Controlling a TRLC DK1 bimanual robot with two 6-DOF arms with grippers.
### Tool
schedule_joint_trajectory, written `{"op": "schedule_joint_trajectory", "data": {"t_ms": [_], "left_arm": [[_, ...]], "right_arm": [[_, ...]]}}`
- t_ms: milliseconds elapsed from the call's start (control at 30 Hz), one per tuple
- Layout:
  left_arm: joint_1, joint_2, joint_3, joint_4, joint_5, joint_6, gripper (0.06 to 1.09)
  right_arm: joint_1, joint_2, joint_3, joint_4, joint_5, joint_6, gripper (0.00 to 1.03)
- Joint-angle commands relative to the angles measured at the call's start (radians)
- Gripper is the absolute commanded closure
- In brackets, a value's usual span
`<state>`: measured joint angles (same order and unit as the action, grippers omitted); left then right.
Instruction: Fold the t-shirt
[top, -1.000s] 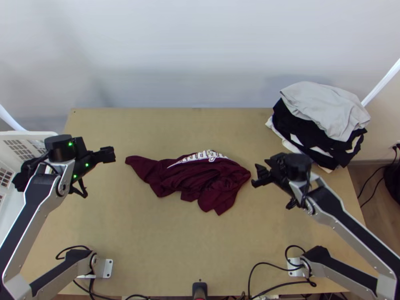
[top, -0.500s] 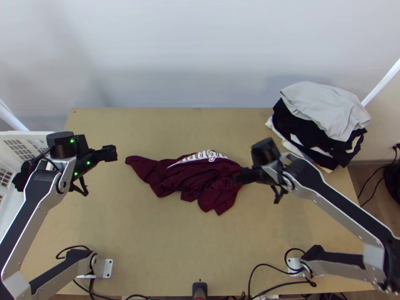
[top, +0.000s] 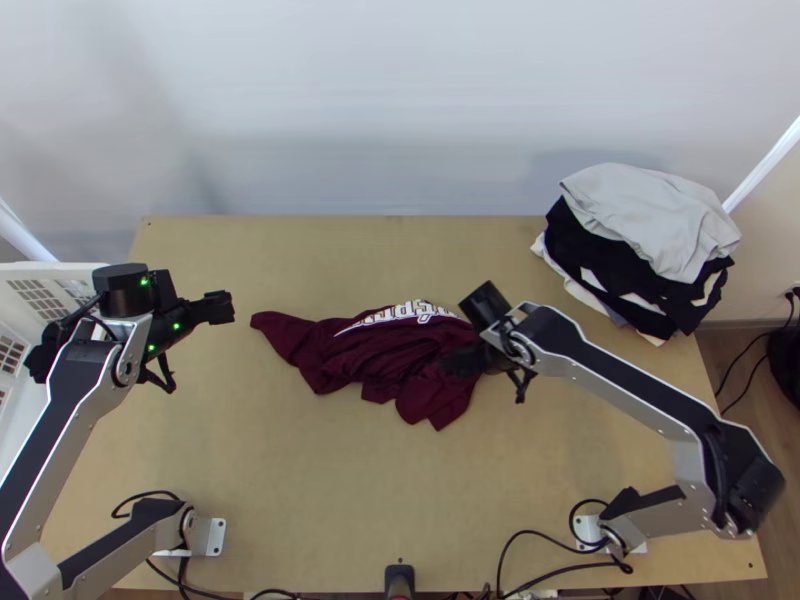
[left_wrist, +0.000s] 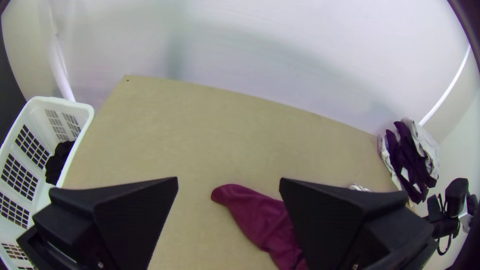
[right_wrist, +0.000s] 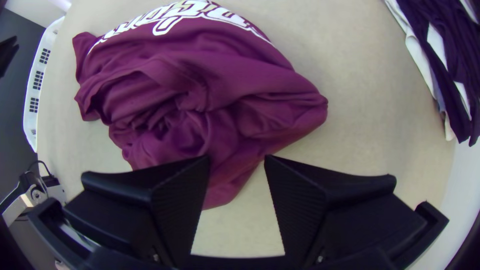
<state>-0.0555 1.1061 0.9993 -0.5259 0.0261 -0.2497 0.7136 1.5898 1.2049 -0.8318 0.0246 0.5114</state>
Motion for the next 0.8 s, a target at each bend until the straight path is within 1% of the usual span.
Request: {"op": "schedule_joint_trajectory", "data": {"t_ms": [0,67,100,133,167,200,267,467,600,633,667,700,733,767], "left_arm": [[-0.003,-0.011,0.032,-0.006,0.0,0.007,0.1],[-0.003,-0.009,0.035,-0.006,0.0,0.007,0.1],[-0.003,-0.008,0.038,-0.006,0.0,0.007,0.1],[-0.004,-0.006,0.041,-0.006,0.0,0.009,0.1],[-0.004,-0.005,0.045,-0.006,-0.002,0.009,0.1],[-0.003,-0.003,0.048,-0.006,-0.002,0.009,0.1],[-0.003,-0.002,0.055,-0.006,-0.002,0.01,0.1],[-0.003,0.001,0.056,-0.006,0.0,0.012,0.1],[-0.004,0.006,0.053,-0.005,0.0,0.01,0.1],[-0.006,0.008,0.053,-0.005,0.0,0.01,0.1],[-0.007,0.008,0.053,-0.005,0.0,0.009,0.1],[-0.01,0.009,0.053,-0.005,0.0,0.007,0.1],[-0.015,0.011,0.053,-0.003,0.0,0.006,0.1],[-0.017,0.011,0.053,-0.003,0.0,0.004,0.1]], "right_arm": [[0.014,0.042,0.041,-0.004,-0.008,0.026,0.53],[0.015,0.059,0.053,-0.006,-0.008,0.026,0.53],[0.018,0.062,0.053,-0.006,-0.008,0.026,0.57],[0.02,0.062,0.053,-0.004,-0.008,0.026,0.65],[0.018,0.062,0.048,-0.004,-0.008,0.026,0.79],[0.018,0.059,0.042,-0.001,-0.006,0.024,0.98],[0.01,0.038,0.028,-0.003,-0.006,0.019,1.0],[-0.011,-0.1,-0.008,-0.001,-0.005,-0.005,1.0],[-0.029,-0.151,-0.018,-0.006,-0.005,-0.014,1.0],[-0.031,-0.157,-0.016,-0.012,-0.006,-0.014,0.9],[-0.029,-0.162,-0.013,-0.029,-0.008,-0.013,0.73],[-0.02,-0.169,-0.011,-0.036,-0.006,-0.013,0.7],[-0.008,-0.177,-0.011,-0.041,-0.003,-0.024,0.83],[0.0,-0.18,-0.005,-0.041,0.0,-0.033,0.93]]}}
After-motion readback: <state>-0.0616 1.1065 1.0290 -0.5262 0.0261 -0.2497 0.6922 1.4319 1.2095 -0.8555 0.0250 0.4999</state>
